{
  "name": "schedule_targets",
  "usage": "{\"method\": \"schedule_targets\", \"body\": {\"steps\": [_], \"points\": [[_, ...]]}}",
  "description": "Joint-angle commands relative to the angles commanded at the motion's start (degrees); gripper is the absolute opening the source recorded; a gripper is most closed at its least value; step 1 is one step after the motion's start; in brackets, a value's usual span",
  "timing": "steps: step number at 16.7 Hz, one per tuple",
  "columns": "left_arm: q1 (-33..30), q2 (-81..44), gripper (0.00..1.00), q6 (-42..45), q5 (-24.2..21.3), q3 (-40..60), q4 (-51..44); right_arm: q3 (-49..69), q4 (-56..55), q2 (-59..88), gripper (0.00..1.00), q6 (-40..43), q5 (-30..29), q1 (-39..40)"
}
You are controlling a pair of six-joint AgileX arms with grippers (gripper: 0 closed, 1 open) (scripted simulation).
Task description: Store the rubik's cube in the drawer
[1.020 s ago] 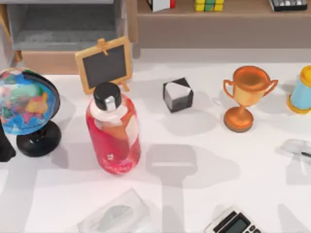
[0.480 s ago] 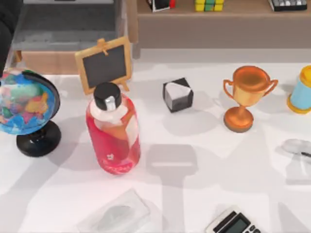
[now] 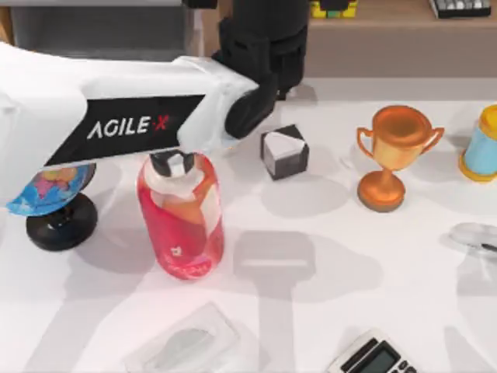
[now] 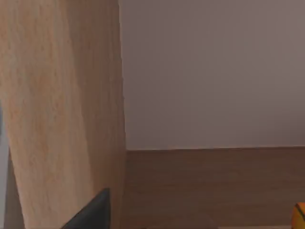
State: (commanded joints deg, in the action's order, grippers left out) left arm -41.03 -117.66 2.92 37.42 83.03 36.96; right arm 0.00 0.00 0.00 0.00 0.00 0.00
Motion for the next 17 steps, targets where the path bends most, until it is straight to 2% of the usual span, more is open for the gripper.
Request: {"method": "schedule_targets", "body": {"steps": [4,7,14,17], "points": [[-5.09,-15.82,1.0,-1.09,5.25,10.47,4.15,0.0,0.0,0.0,1.0,0.0,0.0,0.0],[-6.87,-21.71,1.0,-1.88,7.57,14.5,5.58,0.0,0.0,0.0,1.0,0.0,0.0,0.0],[-6.9,-22.74,1.0,-2.04,7.89,15.14,5.61,0.0,0.0,0.0,1.0,0.0,0.0,0.0],[-6.7,-24.03,1.0,-2.03,7.58,18.7,3.66,0.0,0.0,0.0,1.0,0.0,0.0,0.0]]}}
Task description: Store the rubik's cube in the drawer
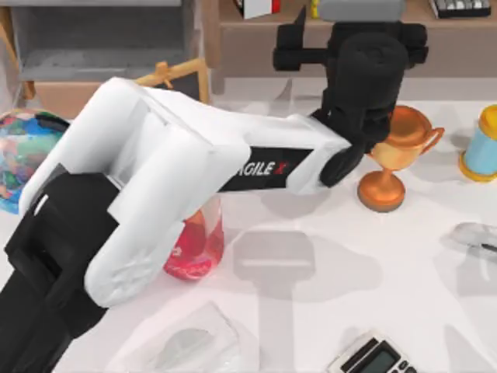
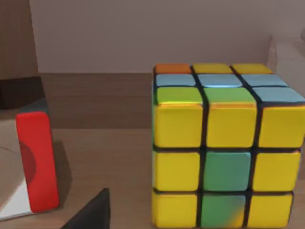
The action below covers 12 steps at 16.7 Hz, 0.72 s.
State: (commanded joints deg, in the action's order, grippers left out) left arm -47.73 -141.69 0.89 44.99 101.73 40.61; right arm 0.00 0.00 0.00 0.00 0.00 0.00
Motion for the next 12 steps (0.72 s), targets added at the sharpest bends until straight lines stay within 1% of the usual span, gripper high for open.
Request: {"method": "schedule_targets", "body": {"steps": [7,12], "points": [[2.75,-7.06,1.0,-0.13,-3.12,14.06,-6.84,0.0,0.0,0.0,1.0,0.0,0.0,0.0],[3.87,-8.8,1.0,-0.28,-4.0,16.1,-7.54,0.0,0.0,0.0,1.0,0.0,0.0,0.0]]}}
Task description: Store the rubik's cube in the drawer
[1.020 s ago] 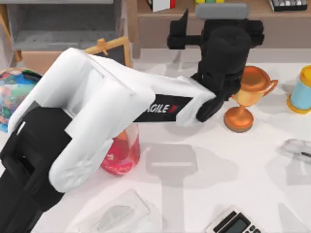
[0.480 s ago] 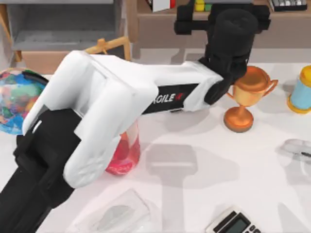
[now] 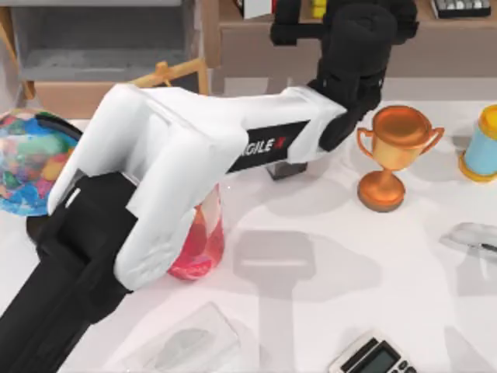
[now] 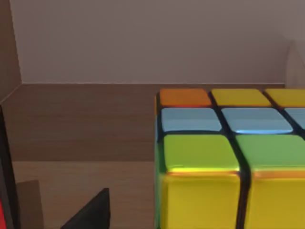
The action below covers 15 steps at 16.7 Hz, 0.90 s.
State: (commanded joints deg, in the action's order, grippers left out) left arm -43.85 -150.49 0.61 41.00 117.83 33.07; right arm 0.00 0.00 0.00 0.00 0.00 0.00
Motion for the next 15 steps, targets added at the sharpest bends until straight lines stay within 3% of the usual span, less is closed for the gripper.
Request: {"method": "schedule_targets", "body": {"steps": [1,14,15], "points": [[0.0,0.0,1.0,0.0,0.0,0.0,0.0,0.0,0.0,0.0,1.0,0.0,0.0,0.0],[0.0,0.0,0.02,0.0,0.0,0.0,0.0,0.0,0.0,0.0,1.0,0.0,0.0,0.0],[0.0,0.0,0.0,0.0,0.0,0.0,0.0,0.0,0.0,0.0,1.0,0.0,0.0,0.0]]}}
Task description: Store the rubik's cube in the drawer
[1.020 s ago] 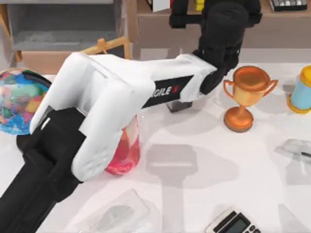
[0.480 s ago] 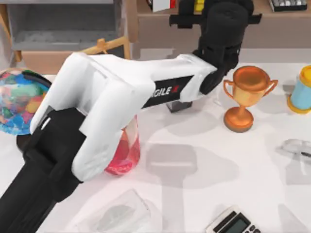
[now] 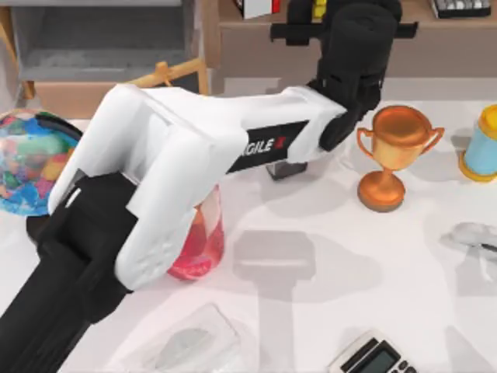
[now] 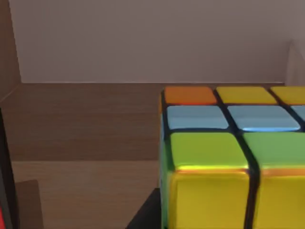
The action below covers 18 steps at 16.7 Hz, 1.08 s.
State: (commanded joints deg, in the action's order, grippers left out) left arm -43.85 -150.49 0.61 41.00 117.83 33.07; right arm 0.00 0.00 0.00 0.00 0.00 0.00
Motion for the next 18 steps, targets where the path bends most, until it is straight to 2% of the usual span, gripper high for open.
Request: {"method": "schedule_targets", "body": {"steps": [9,13,18], "points": [[-0.41,0.27,0.0,0.11,0.04,-0.07,0.1,0.0,0.0,0.0,1.0,0.0,0.0,0.0],[-2.46,3.44,0.0,1.58,1.0,-3.1,1.03,0.0,0.0,0.0,1.0,0.0,0.0,0.0],[-1.78,5.69,0.0,0.47,1.52,-6.06,0.64,0.0,0.0,0.0,1.0,0.0,0.0,0.0]]}}
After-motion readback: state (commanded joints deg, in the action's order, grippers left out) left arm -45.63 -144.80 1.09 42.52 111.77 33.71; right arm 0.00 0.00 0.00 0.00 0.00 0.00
